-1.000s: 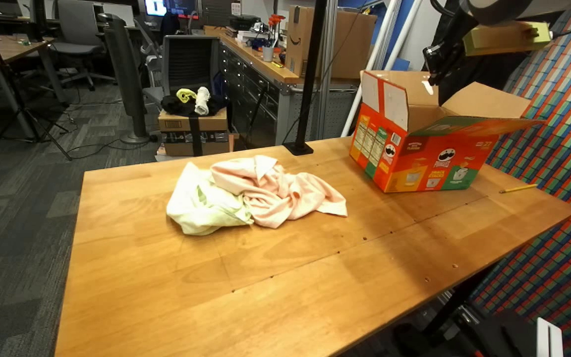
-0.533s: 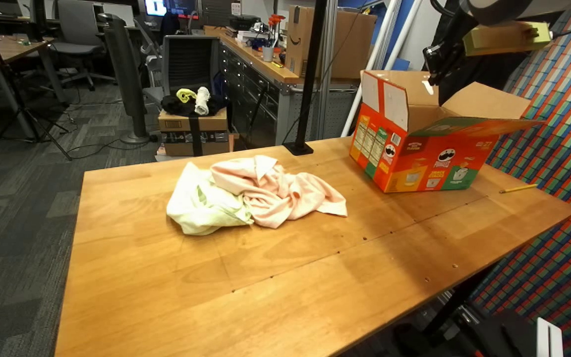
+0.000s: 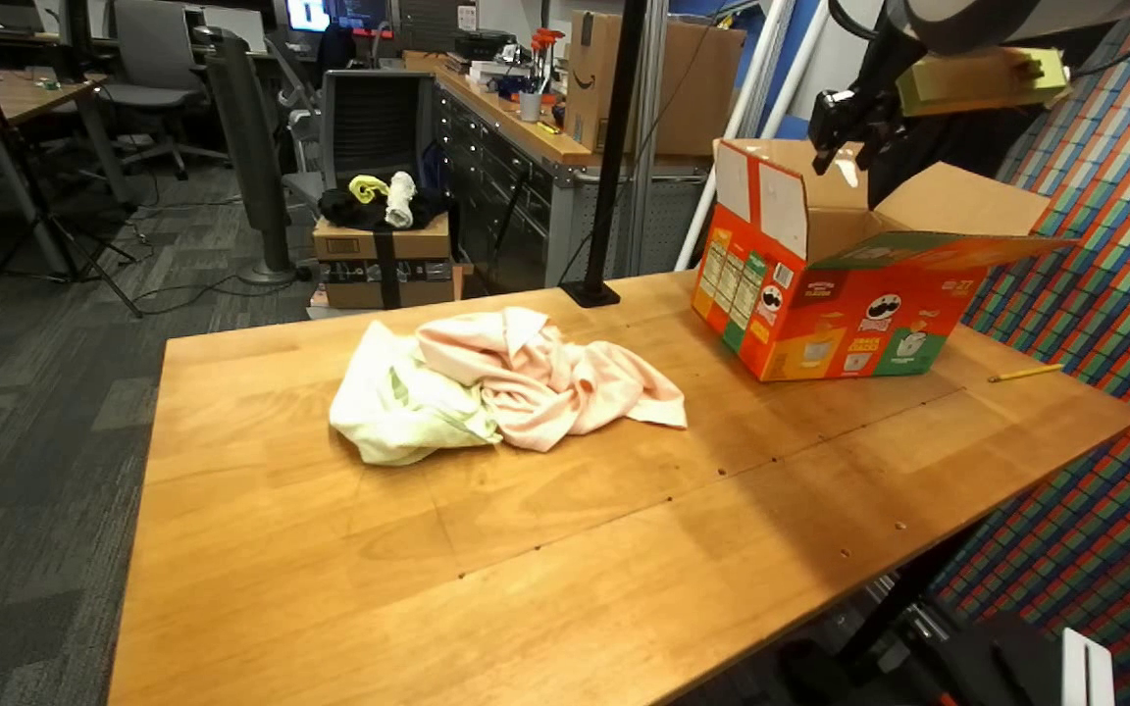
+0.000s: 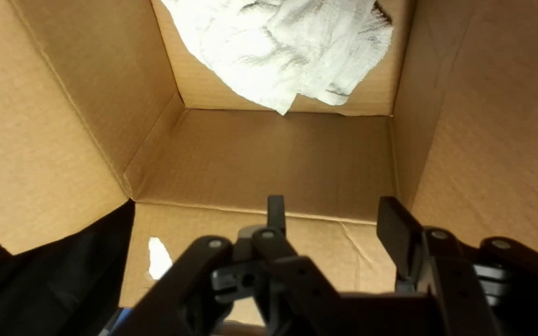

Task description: Put the shirts inside the box

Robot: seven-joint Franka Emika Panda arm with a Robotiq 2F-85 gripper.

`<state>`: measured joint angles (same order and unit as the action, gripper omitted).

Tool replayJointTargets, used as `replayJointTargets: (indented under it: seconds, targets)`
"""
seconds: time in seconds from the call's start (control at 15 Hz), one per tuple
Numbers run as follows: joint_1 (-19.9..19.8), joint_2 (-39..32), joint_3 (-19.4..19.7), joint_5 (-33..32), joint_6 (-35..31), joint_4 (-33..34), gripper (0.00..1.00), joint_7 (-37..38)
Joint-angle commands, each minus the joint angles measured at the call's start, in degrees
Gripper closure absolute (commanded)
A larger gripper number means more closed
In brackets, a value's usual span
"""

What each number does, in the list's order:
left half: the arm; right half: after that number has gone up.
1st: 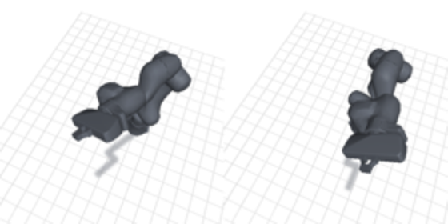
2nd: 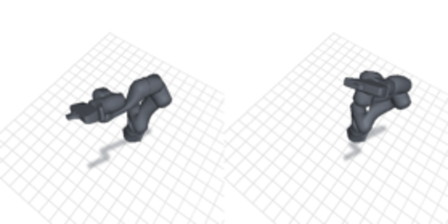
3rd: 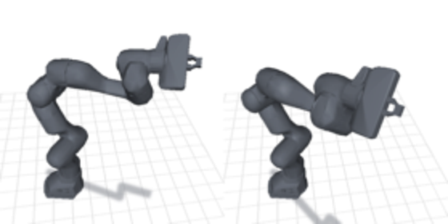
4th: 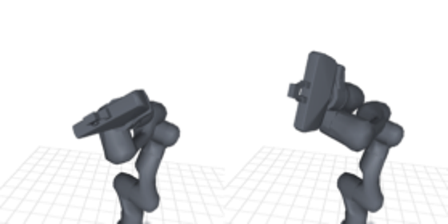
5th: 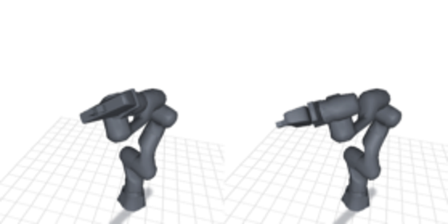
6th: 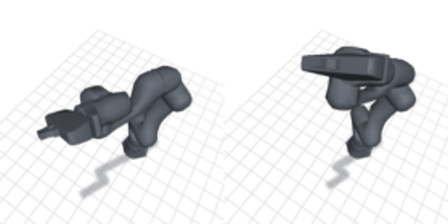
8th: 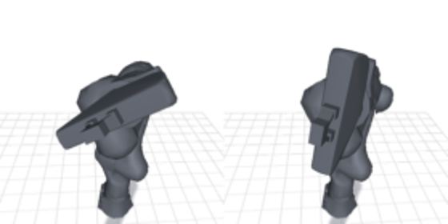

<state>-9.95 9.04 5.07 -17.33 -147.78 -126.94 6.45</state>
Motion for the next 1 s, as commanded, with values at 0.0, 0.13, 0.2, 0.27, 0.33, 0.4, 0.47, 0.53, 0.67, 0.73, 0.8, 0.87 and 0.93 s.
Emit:
replayJointTargets:
  seconds: [0.0,0.13,0.2,0.27,0.33,0.4,0.47,0.53,0.67,0.73,0.8,0.87,0.93]
  targets:
    - [2.7,3.4,-1.8,0.8,-1.0,-1.0,0.1,-2.2]
    - [4.7,5.3,-3.0,1.4,-2.3,-1.5,0.0,-4.0]
    - [5.7,6.2,-3.5,2.1,-2.7,-1.5,0.0,-5.1]
    - [6.8,7.2,-3.9,3.2,-3.3,-1.8,0.0,-6.4]
    - [8.1,8.3,-4.1,4.7,-3.4,-2.1,0.0,-8.1]
    - [9.2,9.0,-4.4,6.0,-3.3,-2.2,0.0,-9.1]
    - [10.4,9.9,-4.4,7.6,-3.1,-2.8,0.0,-10.7]
    - [11.3,10.4,-4.6,8.7,-2.7,-3.3,0.0,-11.6]
    - [13.4,11.6,-4.4,11.4,-2.3,-5.1,0.0,-14.4]
    - [14.4,11.8,-4.3,12.5,-2.2,-6.0,0.0,-15.7]
    - [15.8,12.0,-3.9,14.5,-1.5,-7.0,0.0,-18.0]
    - [16.8,12.1,-3.8,15.7,-1.3,-8.0,0.0,-19.7]
    - [17.9,12.1,-3.6,17.1,-1.1,-8.8,0.0,-21.5]
